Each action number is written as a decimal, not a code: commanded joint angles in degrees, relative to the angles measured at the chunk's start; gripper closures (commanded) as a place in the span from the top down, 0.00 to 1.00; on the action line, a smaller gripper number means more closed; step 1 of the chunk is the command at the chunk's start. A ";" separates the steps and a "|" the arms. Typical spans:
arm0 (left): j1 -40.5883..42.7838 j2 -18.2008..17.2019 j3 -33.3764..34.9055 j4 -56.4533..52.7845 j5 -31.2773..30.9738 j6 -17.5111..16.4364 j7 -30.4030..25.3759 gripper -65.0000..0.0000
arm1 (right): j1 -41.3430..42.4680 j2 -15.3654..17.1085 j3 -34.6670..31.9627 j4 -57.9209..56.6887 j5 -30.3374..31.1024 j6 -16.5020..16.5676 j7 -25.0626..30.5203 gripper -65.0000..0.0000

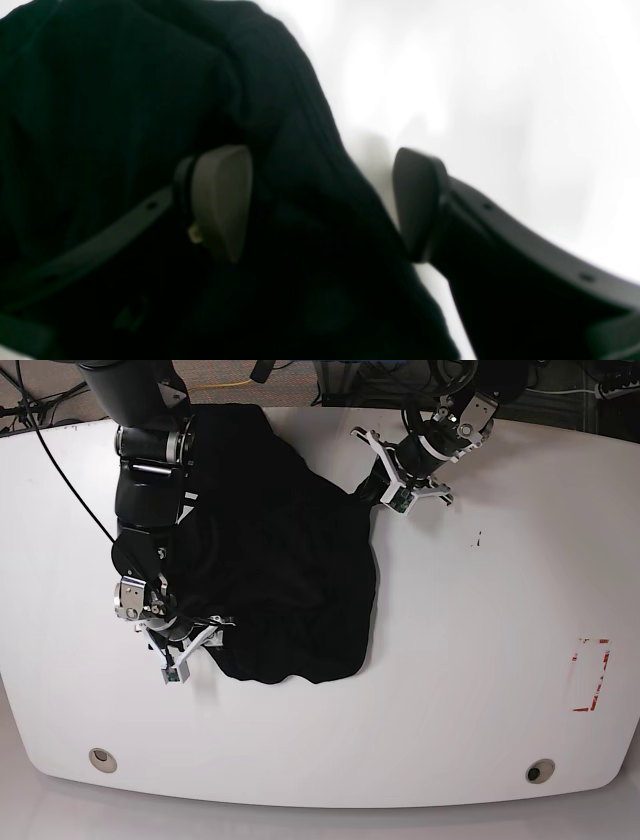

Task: Fold the T-shirt properly
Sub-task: 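Lift the shirt with both grippers and drag it across the table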

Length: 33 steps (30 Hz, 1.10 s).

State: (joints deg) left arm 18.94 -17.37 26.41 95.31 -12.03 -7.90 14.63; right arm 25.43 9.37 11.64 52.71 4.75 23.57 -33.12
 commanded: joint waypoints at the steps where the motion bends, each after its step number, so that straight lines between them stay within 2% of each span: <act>1: -0.08 -0.17 -0.08 2.14 -0.14 -0.05 -0.87 0.00 | 0.99 -0.09 0.27 0.70 -0.05 -0.23 2.40 0.65; 5: -0.08 -0.26 -0.26 2.41 -0.14 -0.05 -0.87 0.00 | 0.64 -0.35 0.19 0.70 -0.05 -0.14 2.75 0.64; 6: -0.08 -0.26 -0.79 2.41 -0.14 -0.05 -0.87 0.00 | 0.55 -0.35 0.19 0.70 -0.05 -0.14 2.75 0.61; 7: 0.09 -0.26 -1.49 2.41 -0.23 -0.05 -0.87 0.00 | 0.20 -0.35 0.19 0.70 -0.05 -0.14 2.75 0.55; 9: 0.62 -0.26 -2.90 2.41 -0.23 -0.14 -0.87 0.00 | -0.77 -0.35 0.19 0.70 -0.05 -0.23 2.93 0.36; 10: 0.80 -0.26 -4.13 2.41 -0.23 -0.14 -0.87 0.00 | -0.95 -0.35 0.19 0.70 -0.05 -0.23 3.01 0.20; 12: 1.06 -0.26 -5.71 2.41 -0.23 -0.14 -0.87 0.00 | -1.12 -0.27 0.19 0.70 -0.05 -0.23 3.01 0.01; 18: 1.24 -0.26 -11.34 2.41 -0.32 -0.23 -0.87 0.00 | -3.14 0.08 0.54 4.39 -0.05 -0.23 0.11 0.00; 24: 1.76 -0.26 -18.37 5.57 -0.32 -1.02 -0.79 0.00 | -7.98 0.70 0.36 20.92 0.04 -0.14 -7.01 0.00; 28: 0.45 -0.09 -23.56 10.06 -0.32 -6.21 3.61 0.00 | -8.77 0.70 0.27 30.32 0.04 0.12 -10.79 0.00; 33: -6.15 0.27 -30.33 15.07 -0.32 -12.01 14.16 0.00 | -6.84 0.79 0.19 38.59 0.04 0.21 -14.83 0.00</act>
State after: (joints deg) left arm 14.63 -16.62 -2.17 107.94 -11.86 -19.14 28.69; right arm 16.58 9.39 11.57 88.33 4.78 24.05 -48.25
